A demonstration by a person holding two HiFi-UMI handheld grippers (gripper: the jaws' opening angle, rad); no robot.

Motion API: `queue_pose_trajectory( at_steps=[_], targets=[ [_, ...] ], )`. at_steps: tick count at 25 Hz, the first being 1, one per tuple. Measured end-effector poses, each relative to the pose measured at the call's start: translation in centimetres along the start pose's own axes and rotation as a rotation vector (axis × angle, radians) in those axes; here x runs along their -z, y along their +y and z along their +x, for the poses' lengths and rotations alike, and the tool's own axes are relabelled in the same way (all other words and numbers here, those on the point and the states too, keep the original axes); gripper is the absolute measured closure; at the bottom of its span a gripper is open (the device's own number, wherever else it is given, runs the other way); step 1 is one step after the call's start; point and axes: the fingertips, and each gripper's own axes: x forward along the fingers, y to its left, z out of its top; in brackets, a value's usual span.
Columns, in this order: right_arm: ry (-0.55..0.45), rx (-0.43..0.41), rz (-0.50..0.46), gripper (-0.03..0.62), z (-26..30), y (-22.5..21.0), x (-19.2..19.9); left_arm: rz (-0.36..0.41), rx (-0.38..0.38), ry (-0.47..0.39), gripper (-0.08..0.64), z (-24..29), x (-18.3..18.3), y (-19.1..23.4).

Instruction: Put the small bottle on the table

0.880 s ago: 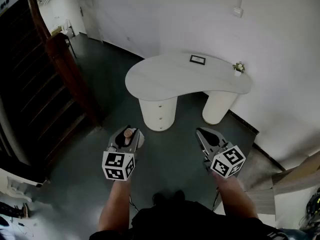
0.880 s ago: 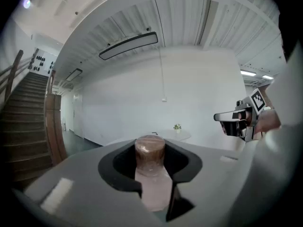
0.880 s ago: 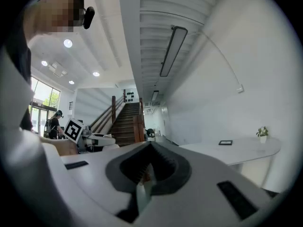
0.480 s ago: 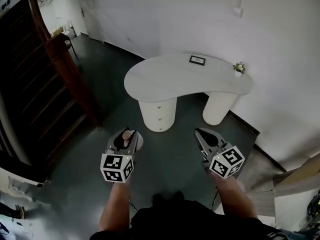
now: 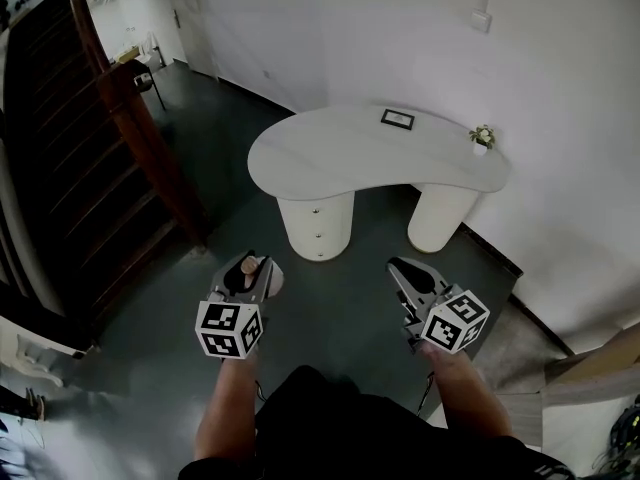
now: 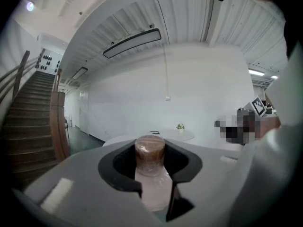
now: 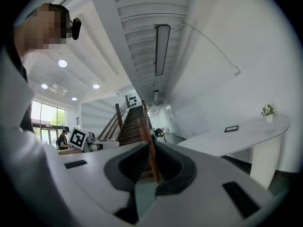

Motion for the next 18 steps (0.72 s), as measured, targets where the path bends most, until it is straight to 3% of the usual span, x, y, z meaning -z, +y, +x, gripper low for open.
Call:
queue_pose_trajectory(
  at_steps=[9, 18],
  targets=[
    [0.017, -0.031, 0.004, 0.581, 0.3, -2.6, 0.1, -0.017, 0.005, 0.009, 0.422, 3.4, 0.8, -1.0],
    [0.027, 0.030, -0.013, 0.581, 3.7, -7.5, -0.5, 0.017, 0.054, 0.013, 0.422, 10.3, 0.4, 0.4]
  ],
)
